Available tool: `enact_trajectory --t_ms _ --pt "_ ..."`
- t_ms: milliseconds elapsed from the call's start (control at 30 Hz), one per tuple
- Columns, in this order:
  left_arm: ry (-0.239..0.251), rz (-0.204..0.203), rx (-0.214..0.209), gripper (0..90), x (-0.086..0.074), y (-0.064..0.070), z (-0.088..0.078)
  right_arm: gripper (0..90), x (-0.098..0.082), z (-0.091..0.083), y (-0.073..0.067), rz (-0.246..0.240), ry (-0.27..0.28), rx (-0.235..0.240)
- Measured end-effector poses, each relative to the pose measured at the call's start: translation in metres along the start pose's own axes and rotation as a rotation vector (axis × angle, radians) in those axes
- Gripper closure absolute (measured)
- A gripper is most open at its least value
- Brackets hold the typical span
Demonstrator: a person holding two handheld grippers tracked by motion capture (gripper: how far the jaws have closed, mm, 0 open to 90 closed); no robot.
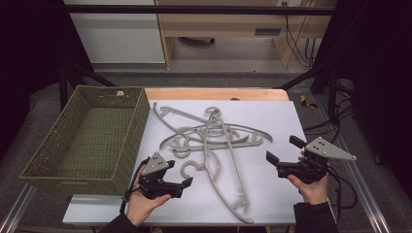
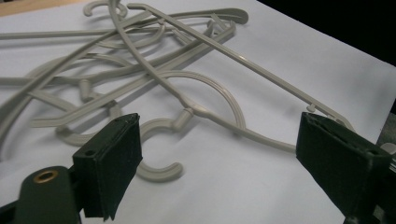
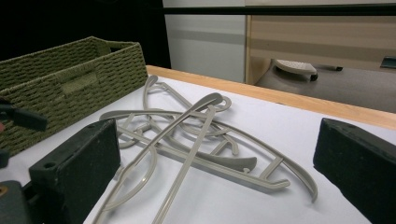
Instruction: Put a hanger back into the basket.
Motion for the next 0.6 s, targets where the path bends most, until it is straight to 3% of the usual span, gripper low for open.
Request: enact_trajectory --t_ms 233,500,600 --pt "-0.036 0.008 -0.004 17.0 -0.004 0.013 0.026 0.8 -0.001 0.002 -0.001 -0.001 -0.009 0.003" --pt "-0.086 -0.015 0.02 22.7 -0.012 0.029 0.058 0.8 -0.001 0.002 -0.001 -0.001 -0.01 0.005" --pt "-0.129 -0.021 0.031 23.1 -0.017 0.035 0.076 0.8 -0.001 0.001 -0.001 -0.002 -0.008 0.005"
Point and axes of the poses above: each handheld gripper's, and its own axes: z roughly forward along the jaws, x roughly out of its top, y roughly to its right, the point moved 1 cm from there along z, roughly forward along the jaws, and after that the axes turned 4 degrees about y, right-handed, at the moved point
